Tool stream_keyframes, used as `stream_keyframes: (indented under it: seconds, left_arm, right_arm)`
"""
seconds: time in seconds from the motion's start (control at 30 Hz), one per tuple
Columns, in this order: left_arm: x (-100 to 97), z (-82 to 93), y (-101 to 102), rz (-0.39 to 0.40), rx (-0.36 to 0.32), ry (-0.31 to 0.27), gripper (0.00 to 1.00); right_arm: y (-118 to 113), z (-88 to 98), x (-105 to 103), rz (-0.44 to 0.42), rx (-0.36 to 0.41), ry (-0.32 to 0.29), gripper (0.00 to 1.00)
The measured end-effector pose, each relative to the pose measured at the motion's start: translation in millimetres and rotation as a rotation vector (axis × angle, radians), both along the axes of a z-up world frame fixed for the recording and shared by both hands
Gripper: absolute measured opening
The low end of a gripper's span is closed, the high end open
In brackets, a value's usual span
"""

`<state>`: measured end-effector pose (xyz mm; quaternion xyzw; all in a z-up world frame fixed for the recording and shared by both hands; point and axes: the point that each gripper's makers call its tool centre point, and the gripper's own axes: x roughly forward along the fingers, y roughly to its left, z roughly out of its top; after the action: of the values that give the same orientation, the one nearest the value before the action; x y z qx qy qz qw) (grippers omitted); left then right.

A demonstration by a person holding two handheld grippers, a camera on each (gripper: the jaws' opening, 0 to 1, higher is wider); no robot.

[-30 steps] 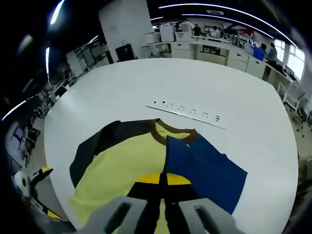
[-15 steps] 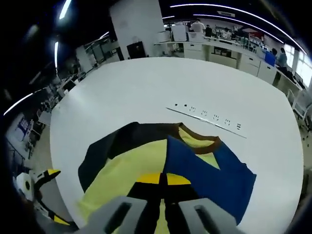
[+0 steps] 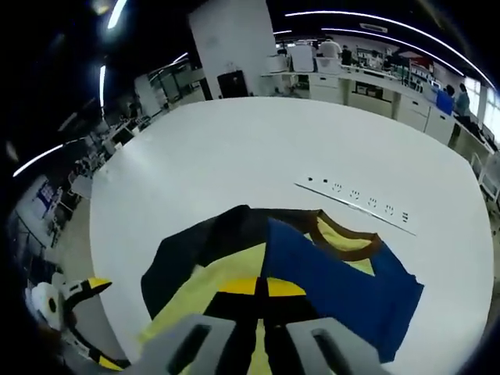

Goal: Fold the garment on the visible template until the final outline fits inside the template.

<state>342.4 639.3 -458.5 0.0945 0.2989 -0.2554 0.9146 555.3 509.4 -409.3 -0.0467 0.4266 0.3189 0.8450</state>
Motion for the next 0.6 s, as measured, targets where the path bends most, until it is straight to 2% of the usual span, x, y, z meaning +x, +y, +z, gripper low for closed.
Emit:
stream_keyframes:
  seconds: [0.2, 0.6]
  left_arm:
    - [0.3, -1.5, 2, 0.008, 0.001, 0.005, 0.99]
    - [-1.4, -3.3, 4, 0.014, 0.001, 0.009, 0.99]
  right_arm:
    - [20, 3.2, -11, 0.054, 0.029, -0.002, 0.00]
    - [37, -11.8, -20, 0.098, 0.021, 0.009, 0.00]
